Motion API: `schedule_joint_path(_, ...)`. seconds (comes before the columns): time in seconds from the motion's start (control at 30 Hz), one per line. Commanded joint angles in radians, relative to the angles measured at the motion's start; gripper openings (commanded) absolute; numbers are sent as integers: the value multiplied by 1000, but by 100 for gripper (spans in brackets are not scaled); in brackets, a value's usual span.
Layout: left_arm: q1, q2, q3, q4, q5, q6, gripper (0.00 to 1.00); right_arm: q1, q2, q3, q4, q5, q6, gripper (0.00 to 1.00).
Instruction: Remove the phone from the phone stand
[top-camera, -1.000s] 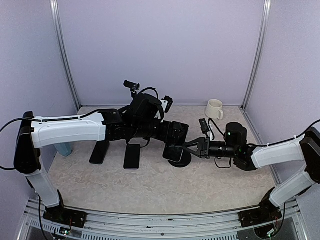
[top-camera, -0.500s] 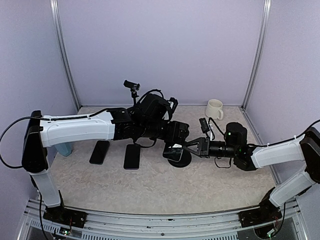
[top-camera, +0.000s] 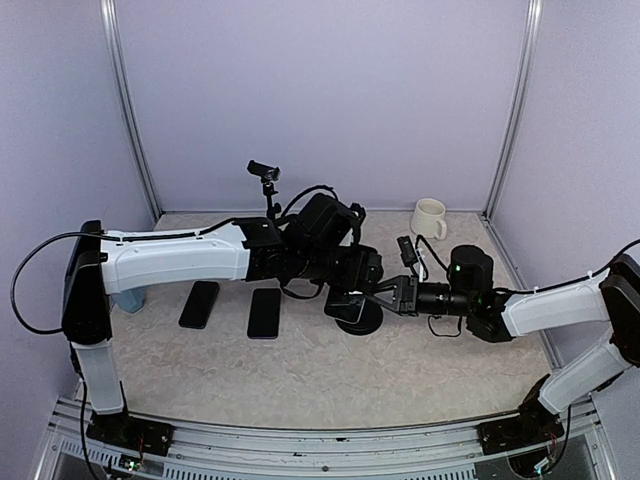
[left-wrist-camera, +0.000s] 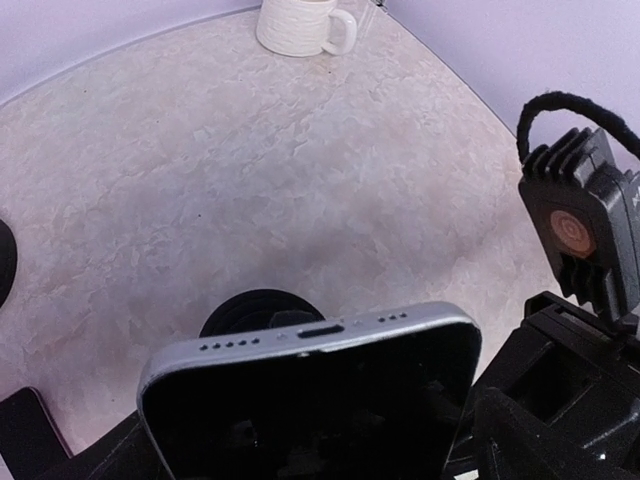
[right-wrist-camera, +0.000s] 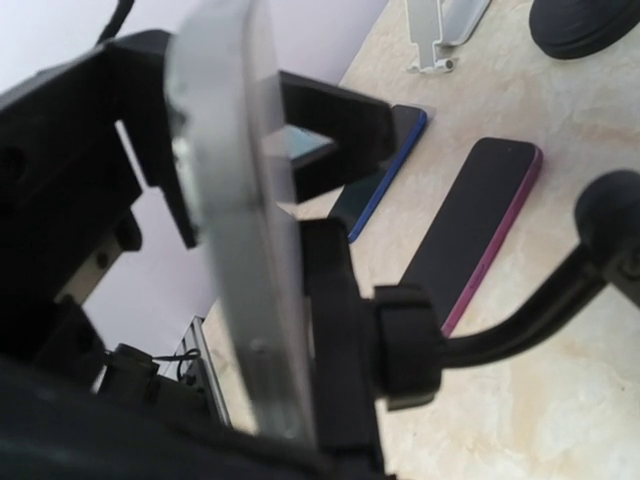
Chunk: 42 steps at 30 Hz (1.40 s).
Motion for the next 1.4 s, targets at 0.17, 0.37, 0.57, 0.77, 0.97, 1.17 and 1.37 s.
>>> schedule_joint_path(0.17,-7,64,83,-106,-107,21,83,13,-9,17,-6,22,-15,0)
schedule_joint_path(0.37,16,50,58,-111,-153,56,65,13,-32,8,-31,26,-29,0)
schedule_joint_path(0.57,46,26,4,-83,-193,109,57,13,-40,-9,-25,24,-28,0)
schedule_joint_path(0.77,76,15,-23,-84,-221,134,49,12,-53,-19,-34,23,-25,0)
schedule_joint_path(0.97,107,8,-44,-88,-259,156,46,10,-74,-35,-47,27,-26,0)
schedule_joint_path(1.17,145,-12,-89,-74,-273,160,44,4,-101,-61,-62,22,-26,0)
schedule_joint_path(1.37,169,-50,-123,-35,-222,171,41,-2,-98,-69,-75,29,-31,0)
